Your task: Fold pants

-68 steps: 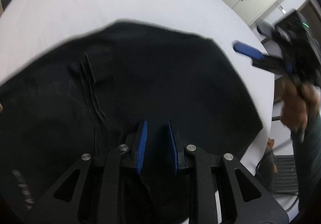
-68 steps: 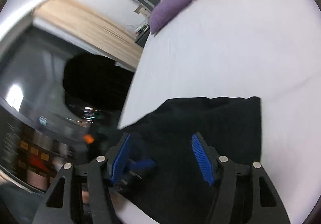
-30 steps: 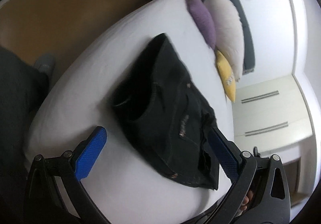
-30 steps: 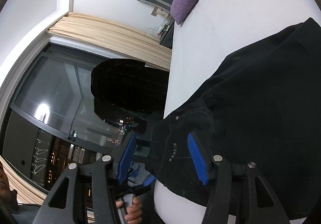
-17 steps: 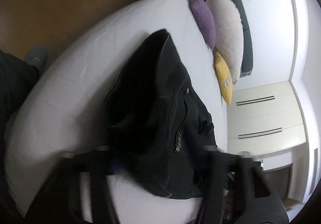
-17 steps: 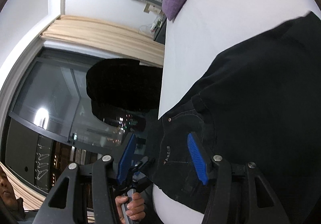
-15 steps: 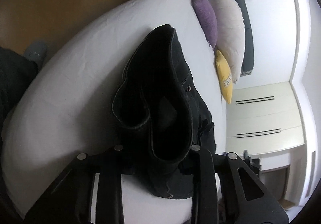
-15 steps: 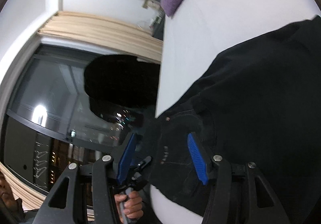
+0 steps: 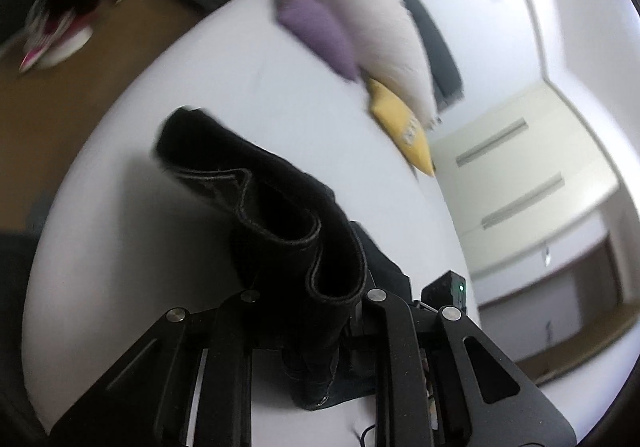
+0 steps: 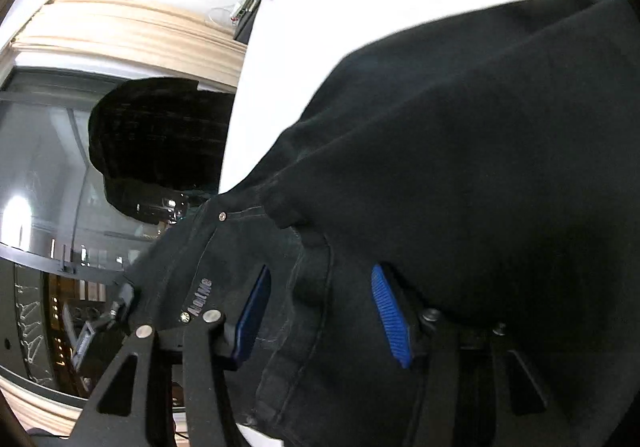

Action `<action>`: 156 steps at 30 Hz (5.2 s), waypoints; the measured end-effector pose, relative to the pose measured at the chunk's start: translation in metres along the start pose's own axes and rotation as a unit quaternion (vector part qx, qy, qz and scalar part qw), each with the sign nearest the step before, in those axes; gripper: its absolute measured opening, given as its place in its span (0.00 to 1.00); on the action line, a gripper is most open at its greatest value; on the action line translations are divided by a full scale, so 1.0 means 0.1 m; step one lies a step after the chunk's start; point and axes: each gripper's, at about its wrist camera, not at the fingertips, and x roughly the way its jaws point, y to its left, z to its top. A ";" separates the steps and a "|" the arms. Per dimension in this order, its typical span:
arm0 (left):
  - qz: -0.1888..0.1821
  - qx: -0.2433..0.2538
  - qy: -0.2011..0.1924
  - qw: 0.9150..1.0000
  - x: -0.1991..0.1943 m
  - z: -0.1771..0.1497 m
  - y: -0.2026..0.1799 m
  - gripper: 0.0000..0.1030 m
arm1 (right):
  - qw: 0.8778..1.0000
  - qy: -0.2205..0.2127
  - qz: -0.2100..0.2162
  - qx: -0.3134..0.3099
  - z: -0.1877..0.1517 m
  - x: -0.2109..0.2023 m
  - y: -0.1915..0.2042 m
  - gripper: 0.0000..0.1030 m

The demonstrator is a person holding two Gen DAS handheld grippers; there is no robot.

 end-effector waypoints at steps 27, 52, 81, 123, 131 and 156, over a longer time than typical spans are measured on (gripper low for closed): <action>0.049 0.400 0.151 0.903 1.95 -1.70 -2.19 0.17 | 0.990 -0.043 0.117 0.065 -0.14 -1.14 -0.67 0.75; 0.041 0.454 0.183 0.871 2.44 -2.57 -2.52 0.17 | 0.996 -0.074 0.028 0.049 -0.32 -1.64 -1.29 0.17; 0.079 0.264 0.132 0.952 2.44 -0.89 -1.13 0.65 | 0.997 -0.075 -0.014 0.031 -0.80 -1.60 -1.03 0.00; 0.205 0.420 0.145 0.872 2.54 -1.39 -1.17 0.71 | 0.987 -0.130 -0.093 -0.013 -0.79 -2.09 -0.66 0.64; 0.207 0.406 0.156 0.876 2.56 -1.30 -1.15 0.78 | 0.991 -0.091 -0.102 -0.006 -0.46 -1.74 -0.82 0.64; 0.147 0.230 0.230 0.934 2.56 -0.76 -0.81 0.91 | 0.995 -0.054 -0.081 -0.006 -0.33 -1.61 -0.95 0.77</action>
